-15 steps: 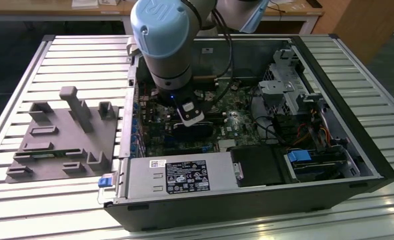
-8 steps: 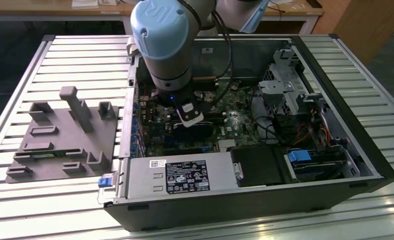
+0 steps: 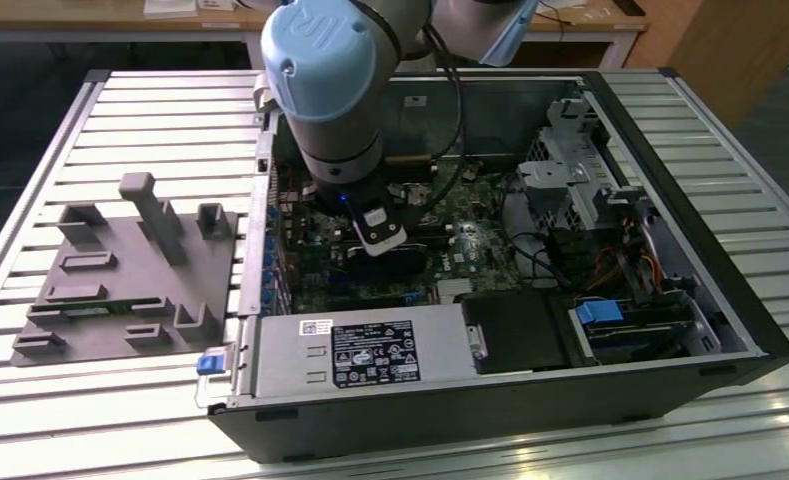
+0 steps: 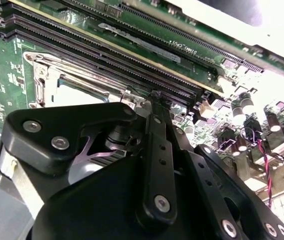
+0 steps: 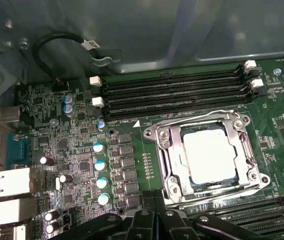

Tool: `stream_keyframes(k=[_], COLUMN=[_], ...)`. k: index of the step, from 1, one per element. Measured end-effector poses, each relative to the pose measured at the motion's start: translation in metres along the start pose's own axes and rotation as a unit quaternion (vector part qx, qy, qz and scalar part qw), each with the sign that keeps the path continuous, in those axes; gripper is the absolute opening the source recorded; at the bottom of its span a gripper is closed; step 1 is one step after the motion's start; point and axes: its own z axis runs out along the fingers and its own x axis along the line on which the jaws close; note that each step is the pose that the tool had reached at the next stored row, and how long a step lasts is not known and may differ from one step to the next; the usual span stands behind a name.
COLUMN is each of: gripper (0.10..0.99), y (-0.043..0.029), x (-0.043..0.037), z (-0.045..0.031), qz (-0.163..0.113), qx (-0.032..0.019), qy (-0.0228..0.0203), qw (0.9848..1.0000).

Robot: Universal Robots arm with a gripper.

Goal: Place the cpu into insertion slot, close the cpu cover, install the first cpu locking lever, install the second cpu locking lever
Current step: 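Install the second cpu locking lever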

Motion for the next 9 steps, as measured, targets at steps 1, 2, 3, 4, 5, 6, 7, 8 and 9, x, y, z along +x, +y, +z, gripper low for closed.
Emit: stream_keyframes(k=[1,2,3,4,5,6,7,8,9], gripper=[0.102,0.102,0.102,0.102,0.102,0.102,0.102,0.102,0.102], y=[0.0,0.0,0.0001,0.0004,0.0008,0.0014,0.002,0.0026,0.0033], x=[0.0,-0.0001,-0.0001,-0.0002,-0.0002,-0.0004,-0.0005,-0.0006,-0.0007], z=[0.0001,-0.0001,-0.0005,-0.0013,-0.0025,-0.0043,-0.0061,-0.008,-0.0101], qz=[0.0,0.0,0.0,0.0,0.0,0.0,0.0,0.0,0.0], qx=[0.001,0.0014,0.0016,0.0016,0.0015,0.0014,0.0015,0.0015,0.0015], qy=[-0.0002,-0.0003,-0.0003,-0.0004,-0.0005,-0.0006,-0.0006,-0.0007,-0.0007], qw=[1.0,1.0,1.0,1.0,1.0,1.0,1.0,1.0,1.0])
